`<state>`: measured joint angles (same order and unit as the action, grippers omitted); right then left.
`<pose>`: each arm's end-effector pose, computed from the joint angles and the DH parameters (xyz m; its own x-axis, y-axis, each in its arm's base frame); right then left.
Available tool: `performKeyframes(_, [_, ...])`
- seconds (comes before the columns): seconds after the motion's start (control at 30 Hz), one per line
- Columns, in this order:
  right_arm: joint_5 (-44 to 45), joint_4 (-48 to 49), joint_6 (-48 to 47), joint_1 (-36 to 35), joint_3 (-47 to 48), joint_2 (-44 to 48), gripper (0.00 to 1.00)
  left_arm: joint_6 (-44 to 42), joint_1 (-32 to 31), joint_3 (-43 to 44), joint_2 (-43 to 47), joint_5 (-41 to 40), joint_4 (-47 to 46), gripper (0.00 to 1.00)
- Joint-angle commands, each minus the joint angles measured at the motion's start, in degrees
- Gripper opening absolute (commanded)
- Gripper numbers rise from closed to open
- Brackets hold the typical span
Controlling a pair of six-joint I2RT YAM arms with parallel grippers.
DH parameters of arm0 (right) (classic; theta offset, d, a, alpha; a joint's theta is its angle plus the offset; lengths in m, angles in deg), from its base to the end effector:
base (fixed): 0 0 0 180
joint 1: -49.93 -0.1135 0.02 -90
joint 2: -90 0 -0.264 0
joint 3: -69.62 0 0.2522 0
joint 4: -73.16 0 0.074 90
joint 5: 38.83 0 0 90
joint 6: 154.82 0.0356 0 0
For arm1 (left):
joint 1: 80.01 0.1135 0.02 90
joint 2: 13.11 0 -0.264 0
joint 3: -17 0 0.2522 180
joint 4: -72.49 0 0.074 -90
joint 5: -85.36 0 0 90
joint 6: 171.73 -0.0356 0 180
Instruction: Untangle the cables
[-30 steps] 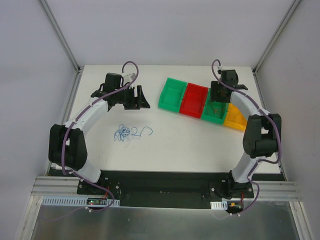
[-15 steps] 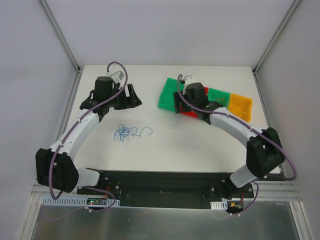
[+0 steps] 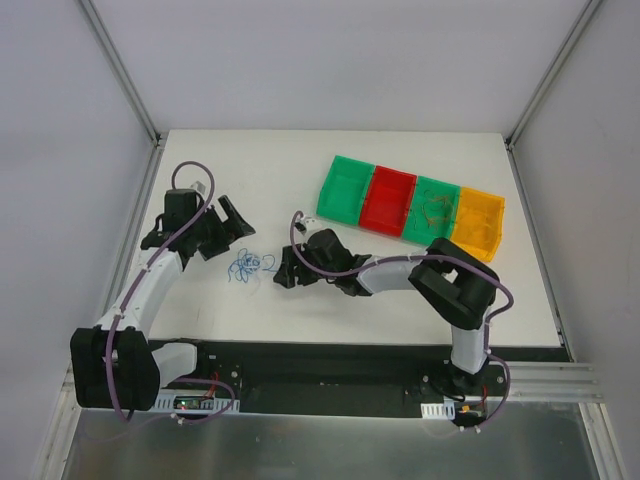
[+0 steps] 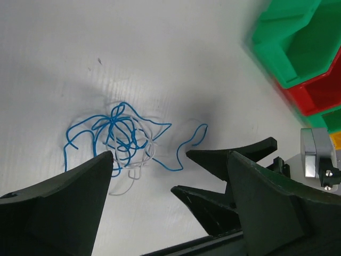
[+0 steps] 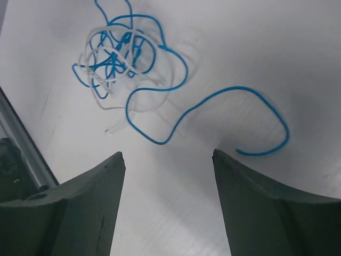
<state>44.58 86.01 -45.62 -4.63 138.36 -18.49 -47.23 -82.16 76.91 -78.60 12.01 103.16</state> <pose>0.2258 0.3243 0.1531 -0.5334 -0.1861 -0.8251 -0.7341 0.5865 0.3423 0.2481 -0.0195 0.2653 -0.6381 -0.5191 -0.5686 -0.1148 0.7944 -0.5964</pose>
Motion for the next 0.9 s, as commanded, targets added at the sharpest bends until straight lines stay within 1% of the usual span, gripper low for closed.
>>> performKeyframes(0.0, [-2.0,7.9,4.2,-2.3,2.7,-2.2,0.69,-0.9,0.4,-1.5,-0.9,6.6,0.1,0.87])
performKeyframes(0.13, [-1.4,4.7,5.1,-2.7,6.3,-5.2,0.7,-0.7,0.3,-2.6,-4.2,8.9,0.1,0.87])
performKeyframes(0.2, [0.1,3.7,5.8,-2.7,7.1,-6.6,0.71,-0.1,0.2,-3.2,-6.1,9.0,0.1,0.85])
performKeyframes(0.33, [2.3,2.9,7.1,-2.7,8.2,-8.1,0.69,-0.5,-1.3,-3.3,-10.5,7.8,0.0,0.75])
performKeyframes(0.43, [3.0,2.7,7.6,-2.6,8.7,-8.7,0.61,-1.4,-3.6,-3.0,-12.9,5.2,0.1,0.68])
performKeyframes(0.53, [3.0,2.7,8.4,-2.5,9.1,-9.5,0.46,-1.6,-4.9,-2.6,-14.1,3.1,0.0,0.6])
performKeyframes(0.67, [2.7,2.7,7.9,-2.4,8.8,-9.1,0.33,-1.7,-5.1,-2.4,-14.0,0.9,0.1,0.51])
performKeyframes(0.73, [3.2,2.8,7.2,-2.2,8.0,-8.3,0.32,-1.9,-5.1,-2.2,-13.5,0.2,0.1,0.49])
performKeyframes(0.83, [3.0,2.7,6.0,-1.9,7.8,-7.4,0.39,-2.2,-5.1,-2.2,-13.3,0.2,0.1,0.49])
performKeyframes(0.87, [3.0,2.7,5.8,-1.9,7.7,-7.4,0.4,-2.3,-5.2,-2.2,-13.3,0.3,0.1,0.49])
